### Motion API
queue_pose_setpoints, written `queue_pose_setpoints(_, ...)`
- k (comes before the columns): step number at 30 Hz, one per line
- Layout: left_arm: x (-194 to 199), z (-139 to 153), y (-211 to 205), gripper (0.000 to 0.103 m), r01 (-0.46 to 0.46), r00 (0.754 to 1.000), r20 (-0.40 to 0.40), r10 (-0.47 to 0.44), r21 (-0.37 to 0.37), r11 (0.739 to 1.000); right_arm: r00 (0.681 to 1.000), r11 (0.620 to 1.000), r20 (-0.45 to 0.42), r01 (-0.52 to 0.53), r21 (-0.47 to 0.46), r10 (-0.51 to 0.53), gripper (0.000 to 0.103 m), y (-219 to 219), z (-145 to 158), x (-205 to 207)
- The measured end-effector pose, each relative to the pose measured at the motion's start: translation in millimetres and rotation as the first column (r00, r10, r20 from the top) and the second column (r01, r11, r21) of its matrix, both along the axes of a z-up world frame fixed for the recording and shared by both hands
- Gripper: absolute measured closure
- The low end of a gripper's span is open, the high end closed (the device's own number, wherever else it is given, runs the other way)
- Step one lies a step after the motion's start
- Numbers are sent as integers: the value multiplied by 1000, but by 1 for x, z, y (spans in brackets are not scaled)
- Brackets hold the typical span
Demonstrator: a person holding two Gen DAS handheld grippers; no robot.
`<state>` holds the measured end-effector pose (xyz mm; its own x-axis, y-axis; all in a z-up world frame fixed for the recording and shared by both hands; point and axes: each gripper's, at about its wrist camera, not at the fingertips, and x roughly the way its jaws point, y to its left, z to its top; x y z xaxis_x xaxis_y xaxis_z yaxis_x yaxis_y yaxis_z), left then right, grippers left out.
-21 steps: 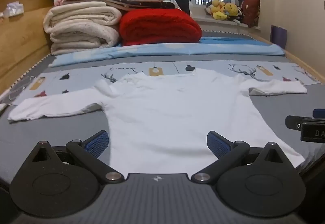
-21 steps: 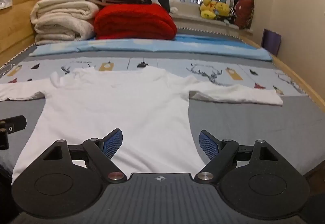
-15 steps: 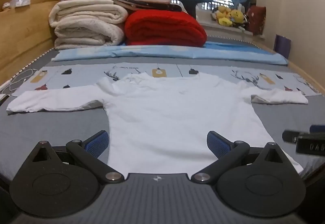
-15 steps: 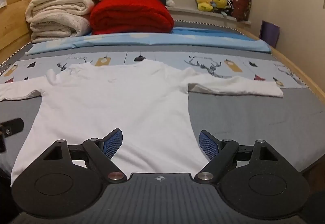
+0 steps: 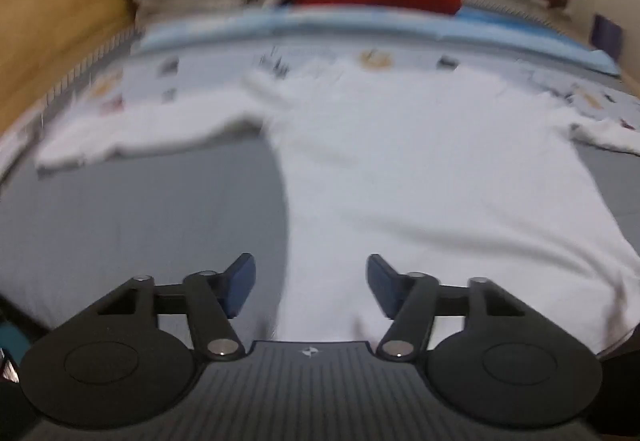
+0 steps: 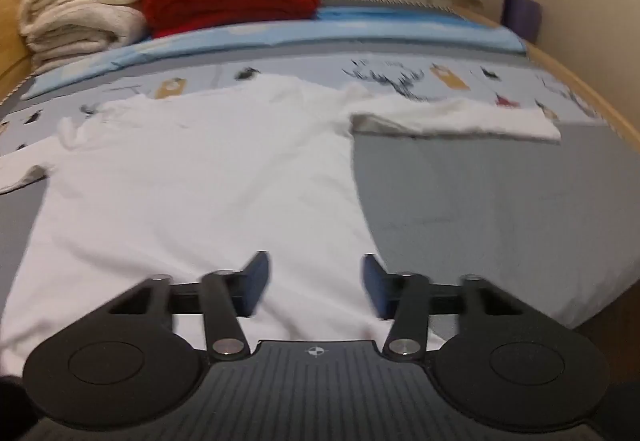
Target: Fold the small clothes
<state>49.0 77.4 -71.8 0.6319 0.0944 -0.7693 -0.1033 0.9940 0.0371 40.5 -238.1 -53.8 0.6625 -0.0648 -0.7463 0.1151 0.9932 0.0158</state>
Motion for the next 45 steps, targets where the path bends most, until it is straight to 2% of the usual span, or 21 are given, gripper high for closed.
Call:
queue_pose_setpoints(4,7,-30,31,49,-44,988,-151,30,-87,995,993,997,-94,75,-1,-75,57,-26,-29,8)
queue_pose_setpoints(5,7,-37,35,61,-48,984,-175,29,-107,993,988,995,-122,99,2,-98,57,-32,-37,8)
queue_pose_setpoints(6,7,-43,40,81,-47,980,-198,22,-125,991,982,992,-147,123,8,-120,57,-41,-45,9)
queue_pose_setpoints(8,5,-48,43,95,-37,977,-213,11,-115,993,966,984,-195,174,21,-167,57,-56,-58,8)
queue_pose_setpoints(10,4,-46,51,98,-40,979,-205,17,-108,993,950,976,-240,215,32,-201,58,-66,-68,9)
queue_pose_setpoints(12,2,-42,61,99,-68,980,-194,51,-83,994,946,975,-254,218,30,-204,65,-67,-72,10)
queue_pose_setpoints(14,1,-38,63,99,-80,980,-183,72,-35,996,948,980,-256,198,18,-186,100,-65,-70,8)
queue_pose_setpoints(16,1,-40,62,99,-60,978,-198,57,-12,998,948,977,-272,195,86,-165,101,-67,-67,6)
queue_pose_setpoints(19,-3,-35,48,91,-34,971,-234,37,14,999,944,980,-290,184,74,-156,102,-70,-67,6)
queue_pose_setpoints(21,-4,-26,42,81,-43,981,-190,44,9,999,942,983,-299,177,54,-154,102,-67,-64,8)
queue_pose_setpoints(23,-2,-22,36,81,-20,987,-159,18,-11,1000,943,984,-294,175,37,-157,102,-67,-60,7)
queue_pose_setpoints(25,2,-31,33,81,-4,976,-216,4,1,1000,938,985,-308,170,1,-162,103,-68,-61,7)
queue_pose_setpoints(27,3,-41,37,78,-45,965,-260,44,-1,999,926,982,-328,185,-27,-184,103,-70,-64,8)
queue_pose_setpoints(29,1,-30,33,77,-35,978,-205,38,18,999,927,978,-312,201,-55,-208,103,-71,-60,7)
queue_pose_setpoints(32,-3,-11,17,60,51,995,-82,-51,6,999,952,972,-200,234,-10,-231,100,-73,-42,-1)
queue_pose_setpoints(33,-6,-12,12,53,77,994,-79,-78,-14,997,963,976,-165,218,17,-212,97,-71,-37,-2)
queue_pose_setpoints(35,-6,-27,8,51,94,982,-158,-106,-77,993,982,989,-135,140,37,-134,72,-63,-34,0)
queue_pose_setpoints(37,-4,-46,9,52,65,954,-285,-91,-98,993,976,996,-207,79,45,-68,62,-56,-48,3)
queue_pose_setpoints(39,-5,-41,2,51,87,959,-266,-98,-51,995,937,997,-343,71,3,-66,59,-54,-67,5)
queue_pose_setpoints(41,-11,-31,-10,48,128,970,-208,-128,-12,992,939,996,-332,85,-14,-85,57,-57,-61,4)
queue_pose_setpoints(45,-21,-3,-26,26,177,980,-92,-176,-4,984,975,999,-220,42,-8,-43,56,-46,-35,-2)
